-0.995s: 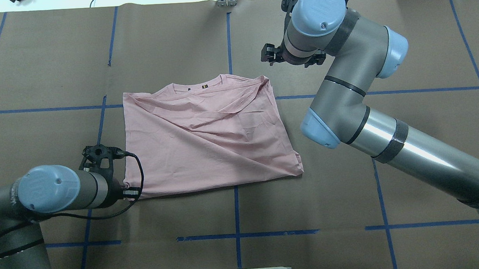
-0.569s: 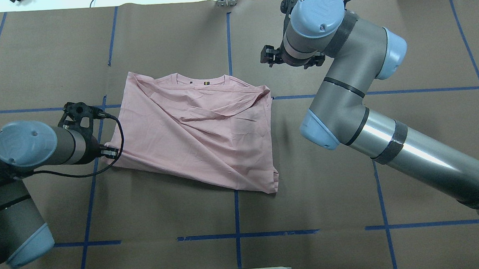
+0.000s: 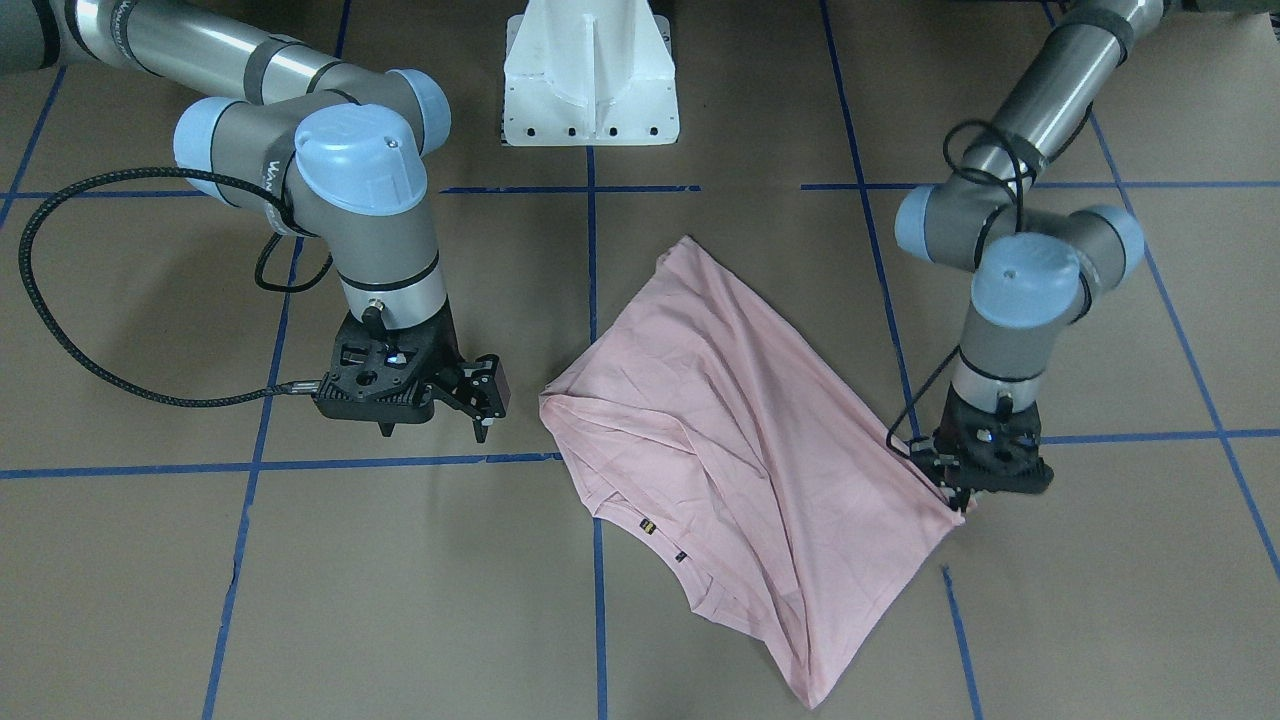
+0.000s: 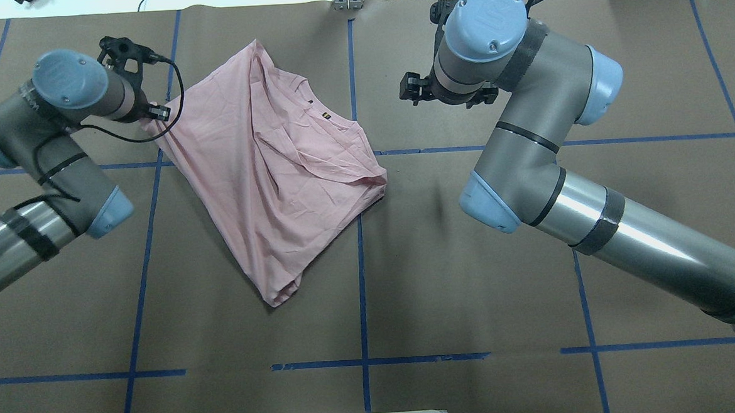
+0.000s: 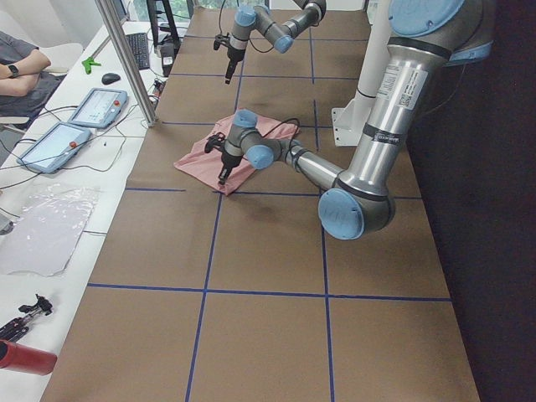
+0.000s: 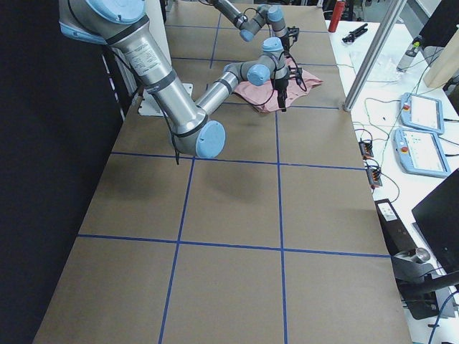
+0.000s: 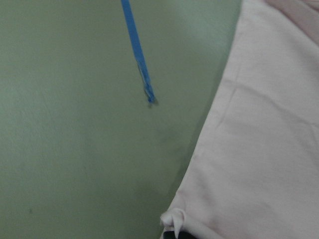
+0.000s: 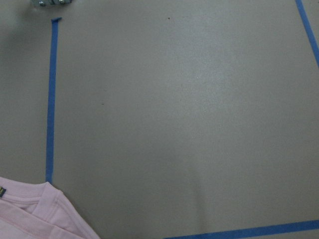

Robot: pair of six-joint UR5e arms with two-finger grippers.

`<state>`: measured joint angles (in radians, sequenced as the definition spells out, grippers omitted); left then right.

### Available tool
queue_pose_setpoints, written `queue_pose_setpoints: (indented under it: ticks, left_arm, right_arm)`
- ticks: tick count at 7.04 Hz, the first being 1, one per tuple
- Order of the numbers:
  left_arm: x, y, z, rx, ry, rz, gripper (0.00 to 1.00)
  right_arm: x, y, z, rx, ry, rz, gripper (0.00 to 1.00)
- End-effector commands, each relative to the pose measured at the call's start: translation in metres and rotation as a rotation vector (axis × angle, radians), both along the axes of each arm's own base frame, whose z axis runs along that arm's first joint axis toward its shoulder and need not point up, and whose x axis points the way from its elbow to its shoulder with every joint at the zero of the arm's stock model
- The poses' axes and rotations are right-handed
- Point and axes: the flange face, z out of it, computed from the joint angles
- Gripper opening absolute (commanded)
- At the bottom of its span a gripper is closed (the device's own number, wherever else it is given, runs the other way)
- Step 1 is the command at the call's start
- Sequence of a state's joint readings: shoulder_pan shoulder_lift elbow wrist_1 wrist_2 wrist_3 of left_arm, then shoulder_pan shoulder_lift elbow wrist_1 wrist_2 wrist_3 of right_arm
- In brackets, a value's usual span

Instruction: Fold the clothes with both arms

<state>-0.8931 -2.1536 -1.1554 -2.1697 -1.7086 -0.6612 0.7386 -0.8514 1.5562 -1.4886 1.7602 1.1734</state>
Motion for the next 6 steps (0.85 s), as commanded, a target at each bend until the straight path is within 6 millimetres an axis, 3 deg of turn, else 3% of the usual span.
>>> queue_pose_setpoints:
  ticks: [1, 2, 3, 4, 6]
  left_arm:
    - [0.0, -0.078, -0.002, 0.046, -0.025, -0.076, 0.0]
    - [-0.007, -0.066, 0.015, 0.063, -0.01, -0.077, 0.99]
    - [-0.029, -0.056, 0.016, 0.113, 0.033, -0.067, 1.0]
    - [-0.07, -0.071, 0.01, 0.104, 0.076, 0.013, 1.0]
    - [-0.093, -0.056, 0.002, 0.117, 0.131, 0.051, 1.0]
  right_arm:
    - [-0.001, 0.001, 0.002, -0.003, 0.001, -0.002, 1.0]
    - [-0.002, 0.001, 0.0, -0.006, -0.012, 0.002, 1.0]
    - [-0.005, 0.004, -0.004, -0.007, -0.021, 0.004, 1.0]
    - [-0.024, 0.019, -0.011, -0.046, -0.051, 0.023, 1.0]
    - [-0.074, 0.045, -0.033, -0.139, -0.124, 0.124, 0.96]
